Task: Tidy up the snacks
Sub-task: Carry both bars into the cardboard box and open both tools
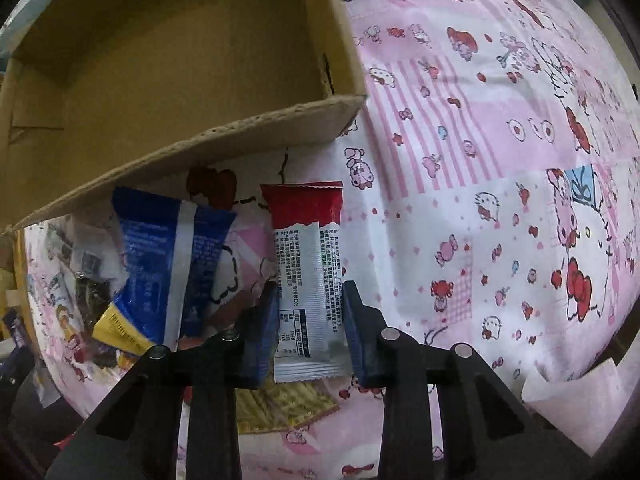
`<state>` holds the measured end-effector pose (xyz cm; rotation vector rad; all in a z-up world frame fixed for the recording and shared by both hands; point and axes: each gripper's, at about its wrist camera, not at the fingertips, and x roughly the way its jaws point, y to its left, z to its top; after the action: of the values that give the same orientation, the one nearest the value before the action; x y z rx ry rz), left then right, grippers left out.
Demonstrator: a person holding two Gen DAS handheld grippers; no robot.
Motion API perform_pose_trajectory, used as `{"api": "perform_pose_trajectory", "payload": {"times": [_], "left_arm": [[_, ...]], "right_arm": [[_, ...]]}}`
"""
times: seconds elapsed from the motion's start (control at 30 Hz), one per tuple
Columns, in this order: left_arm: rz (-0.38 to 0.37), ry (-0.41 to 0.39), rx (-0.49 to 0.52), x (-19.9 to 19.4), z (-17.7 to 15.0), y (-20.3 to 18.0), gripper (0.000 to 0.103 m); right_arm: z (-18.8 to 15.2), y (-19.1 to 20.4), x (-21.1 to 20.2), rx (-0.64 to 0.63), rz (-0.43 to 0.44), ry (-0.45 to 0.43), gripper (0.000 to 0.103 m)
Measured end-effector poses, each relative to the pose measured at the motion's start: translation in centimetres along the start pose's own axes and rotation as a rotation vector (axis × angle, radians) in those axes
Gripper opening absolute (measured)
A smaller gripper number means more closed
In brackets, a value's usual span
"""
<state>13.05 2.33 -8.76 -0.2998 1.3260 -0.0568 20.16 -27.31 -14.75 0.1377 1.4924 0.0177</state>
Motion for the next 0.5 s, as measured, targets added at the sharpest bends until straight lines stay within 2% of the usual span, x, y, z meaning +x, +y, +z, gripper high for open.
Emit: {"api": "perform_pose_trajectory", "payload": {"times": [0.13,0.2,0.3,0.5], "left_arm": [[0.005,-0.009,0.001,-0.1,0.1,-0.2,0.014],[0.013,-0.014,-0.008,0.0,0.2,-0.1,0.014],[0.029,-0.019,-0.024,0.1,0.3,0.2,0.014],[0.039,-0.049,-0.042,-0.7,0.6,0.2,0.014]], "right_arm": [[-1.1,-0.2,-1.8,-0.001,0.052,-0.017,0.033],[-2.0,-0.9,-2.9,-0.004,0.124,-0.013,0.033],[-3.3,-0.4,-4.3,-0.041,0.194,-0.013,0.033],[-5.1,1.4,-6.9,-0.122,0.271,-0.044,0.033]]}}
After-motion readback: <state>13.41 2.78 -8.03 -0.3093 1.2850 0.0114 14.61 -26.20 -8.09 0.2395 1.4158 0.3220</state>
